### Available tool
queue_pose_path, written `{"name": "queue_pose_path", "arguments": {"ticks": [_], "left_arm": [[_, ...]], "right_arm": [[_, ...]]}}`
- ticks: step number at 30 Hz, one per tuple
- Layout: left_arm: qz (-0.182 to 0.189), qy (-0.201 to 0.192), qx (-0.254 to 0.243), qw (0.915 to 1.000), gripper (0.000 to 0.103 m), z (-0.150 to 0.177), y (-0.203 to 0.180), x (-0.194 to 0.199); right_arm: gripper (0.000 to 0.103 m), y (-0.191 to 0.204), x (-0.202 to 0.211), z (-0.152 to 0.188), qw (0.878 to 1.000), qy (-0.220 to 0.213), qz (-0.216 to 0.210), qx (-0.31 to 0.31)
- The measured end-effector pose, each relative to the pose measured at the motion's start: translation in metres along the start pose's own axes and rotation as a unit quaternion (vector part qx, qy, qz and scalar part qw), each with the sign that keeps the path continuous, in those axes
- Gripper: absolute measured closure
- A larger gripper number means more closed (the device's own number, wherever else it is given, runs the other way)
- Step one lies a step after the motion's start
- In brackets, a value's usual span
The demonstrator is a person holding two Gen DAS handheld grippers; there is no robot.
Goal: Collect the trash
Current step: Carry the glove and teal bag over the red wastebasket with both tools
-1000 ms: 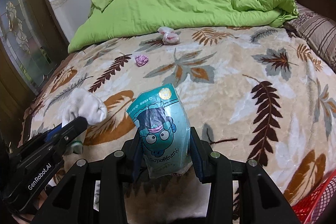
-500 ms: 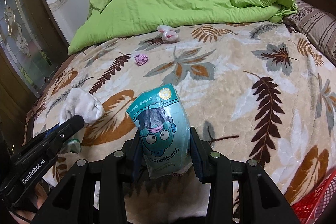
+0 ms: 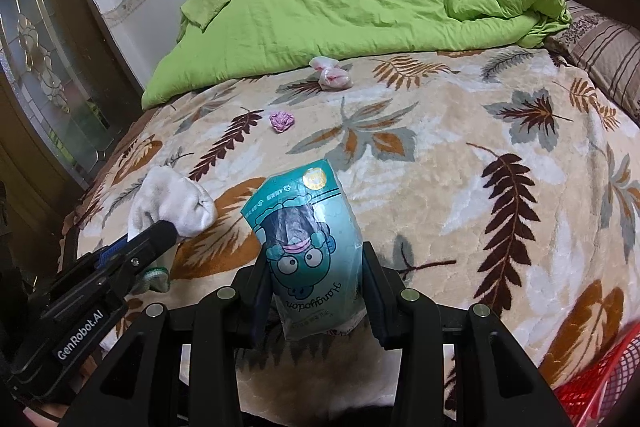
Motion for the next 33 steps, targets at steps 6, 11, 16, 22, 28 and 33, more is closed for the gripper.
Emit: {"name": "queue_pose_path", "arguments": {"ticks": [6,11,16,22,28,33], "left_arm": [[-0.007,0.0,-0.019,0.9998,0.085,-0.002,-0.01,0.0],[-0.008,0.0,-0.03,0.9995,0.085,-0.003,-0.017,-0.001],[-0.006,0.002,-0.035,0.9994,0.085,-0.002,-0.02,-0.001],[-0.003,0.0,-0.039,0.9992,0.085,-0.004,-0.025,0.001],[0.004,-0.002,-0.047,0.9989,0.085,-0.006,-0.035,0.003],[0.024,-0.003,-0.053,0.9983,0.085,-0.01,-0.048,0.005]], "right_arm": [[0.059,-0.01,0.012,-0.008,1.0,-0.008,-0.002,-0.013],[0.059,-0.016,0.021,-0.009,1.0,-0.01,-0.001,-0.019],[0.059,-0.018,0.024,-0.008,1.0,-0.009,-0.002,-0.023],[0.059,-0.021,0.028,-0.006,0.999,-0.009,-0.004,-0.03],[0.059,-0.03,0.037,-0.005,0.999,-0.011,-0.005,-0.038],[0.059,-0.048,0.049,-0.002,0.998,-0.013,0.0,-0.055]]}}
Point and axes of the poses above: each gripper's, at about its wrist camera, not at the fingertips, and x roughly against the way its jaws point, y to its left, z to its underside, the point moved 4 cm from there along -x, roughly the way its jaws point, and after that the axes turned 7 degrees about -x, right-handed, at the moved point
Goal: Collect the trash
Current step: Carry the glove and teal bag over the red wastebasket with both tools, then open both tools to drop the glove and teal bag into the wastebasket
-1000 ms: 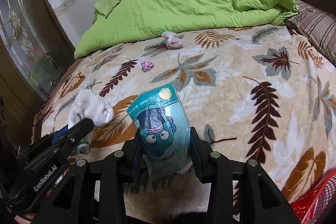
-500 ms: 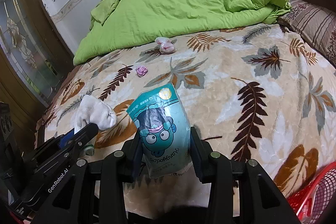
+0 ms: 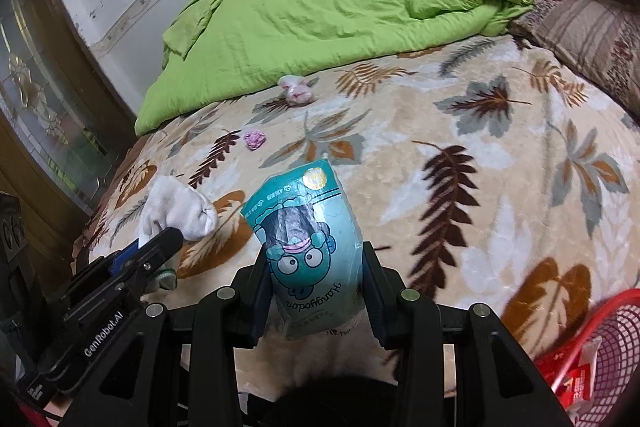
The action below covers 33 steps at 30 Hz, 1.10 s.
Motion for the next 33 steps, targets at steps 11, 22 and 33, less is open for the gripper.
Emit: {"name": "queue_pose_path", "arguments": {"ticks": [11,22,33], "left_arm": [[0.114,0.004,-0.036,0.9928,0.085,-0.018,-0.07,0.006],[0.264,0.048,-0.126,0.955,0.085,-0.02,-0.203,0.008],[0.347,0.149,-0.214,0.9009,0.065,0.029,-0.31,-0.003]], "right_arm": [[0.059,-0.088,0.073,0.006,0.995,-0.03,0.054,-0.073],[0.058,-0.206,0.173,0.043,0.968,-0.068,0.137,-0.198],[0.048,-0.245,0.195,0.062,0.954,-0.072,0.155,-0.247]]}}
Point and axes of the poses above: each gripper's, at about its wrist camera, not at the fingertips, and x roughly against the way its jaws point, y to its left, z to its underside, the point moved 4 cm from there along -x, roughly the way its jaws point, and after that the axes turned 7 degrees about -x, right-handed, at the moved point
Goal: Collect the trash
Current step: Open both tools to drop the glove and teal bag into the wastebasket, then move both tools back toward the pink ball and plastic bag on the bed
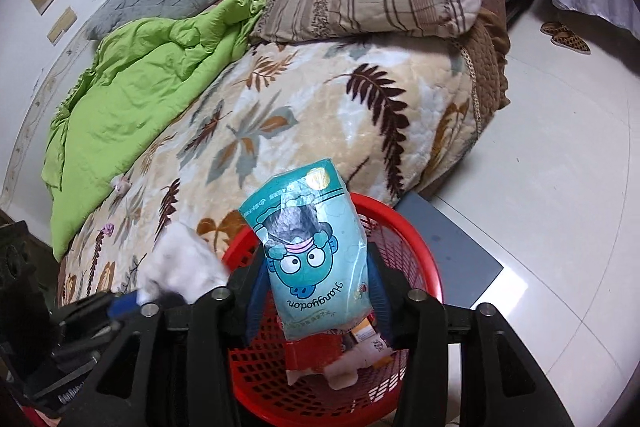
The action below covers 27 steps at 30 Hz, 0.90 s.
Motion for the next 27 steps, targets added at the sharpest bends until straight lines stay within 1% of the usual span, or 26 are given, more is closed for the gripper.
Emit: {"name": "queue_pose_path", "arguments": {"ticks": [2,7,10,13,17,21,27], "left_arm": [[0.0,0.0,0.009,1.0,0.05,0.002,0.002,-0.003],[-0.004,-0.01,0.023,0.9997,0.049,0.001,0.014,0.009],[-0.015,-0.019,0.031,0.9992,0.048,0.003,0.022,0.02],[-0.033,-0.03,0.041,0.9982,0.045,0.007,0.033,0.034],[-0.053,-0.043,0.069,0.9953,0.044,0.015,0.056,0.053],[-0.079,-0.061,0.107,0.9892,0.044,0.027,0.086,0.077],[-0.12,-0.082,0.174,0.9739,0.044,0.053,0.137,0.114]], "right_arm": [[0.046,-0.002,-0.001,-0.001,1.0,-0.001,0.003,-0.002],[0.044,-0.001,-0.001,-0.004,1.0,-0.005,0.002,-0.002],[0.044,0.007,-0.001,-0.005,1.0,-0.008,-0.004,0.005],[0.044,0.023,-0.004,-0.002,1.0,-0.006,-0.015,0.021],[0.043,0.051,-0.015,0.006,0.998,0.01,-0.035,0.049],[0.043,0.09,-0.029,0.019,0.993,0.029,-0.059,0.093],[0.043,0.148,-0.048,0.037,0.982,0.049,-0.084,0.16]]}}
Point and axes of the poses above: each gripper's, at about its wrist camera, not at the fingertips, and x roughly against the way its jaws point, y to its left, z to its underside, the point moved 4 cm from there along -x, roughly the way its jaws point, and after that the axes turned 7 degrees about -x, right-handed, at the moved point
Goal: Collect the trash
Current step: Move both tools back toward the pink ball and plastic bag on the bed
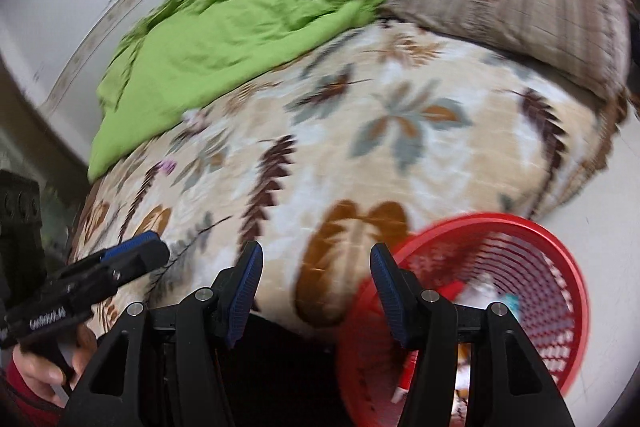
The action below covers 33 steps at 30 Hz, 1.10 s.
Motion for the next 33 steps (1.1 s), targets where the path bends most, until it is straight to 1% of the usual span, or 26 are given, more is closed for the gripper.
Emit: {"name": "queue_pose_path", "arguments": {"ticks": [4,8,15,17,20,23,25,27,28,30,31,33], "left_arm": [[-0.04,-0.018,0.029,0.9986,0.044,0.004,0.04,0.021],[-0.064,-0.029,0.066,0.9953,0.044,0.01,0.075,0.037],[-0.116,-0.043,0.125,0.9843,0.044,0.013,0.14,0.061],[-0.138,-0.047,0.133,0.9804,0.044,0.007,0.161,0.065],[-0.157,-0.05,0.146,0.9755,0.044,-0.005,0.189,0.065],[-0.167,-0.053,0.157,0.972,0.044,-0.022,0.215,0.057],[-0.175,-0.055,0.152,0.9713,0.044,-0.036,0.229,0.046],[-0.183,-0.052,0.149,0.9704,0.044,-0.047,0.243,0.031],[-0.179,-0.049,0.152,0.9709,0.045,-0.054,0.252,0.019],[-0.175,-0.038,0.159,0.971,0.055,-0.061,0.266,0.0],[-0.177,-0.028,0.16,0.9707,0.057,-0.065,0.273,-0.011],[-0.182,-0.018,0.162,0.9698,0.065,-0.069,0.284,-0.028]], "right_arm": [[0.042,0.033,-0.02,-0.001,0.999,0.011,-0.012,0.033],[0.041,0.063,-0.041,-0.002,0.998,0.026,-0.02,0.058],[0.04,0.111,-0.067,-0.007,0.994,0.038,-0.036,0.098],[0.039,0.122,-0.071,-0.009,0.993,0.036,-0.041,0.106],[0.039,0.129,-0.078,-0.012,0.992,0.039,-0.046,0.11],[0.039,0.132,-0.086,-0.015,0.992,0.045,-0.045,0.112],[0.039,0.132,-0.093,-0.02,0.992,0.049,-0.045,0.111],[0.039,0.131,-0.097,-0.024,0.992,0.048,-0.041,0.113],[0.039,0.131,-0.1,-0.027,0.992,0.048,-0.039,0.112],[0.039,0.128,-0.104,-0.034,0.992,0.048,-0.037,0.11],[0.039,0.127,-0.107,-0.037,0.992,0.049,-0.036,0.109],[0.039,0.126,-0.111,-0.044,0.992,0.048,-0.034,0.108]]}}
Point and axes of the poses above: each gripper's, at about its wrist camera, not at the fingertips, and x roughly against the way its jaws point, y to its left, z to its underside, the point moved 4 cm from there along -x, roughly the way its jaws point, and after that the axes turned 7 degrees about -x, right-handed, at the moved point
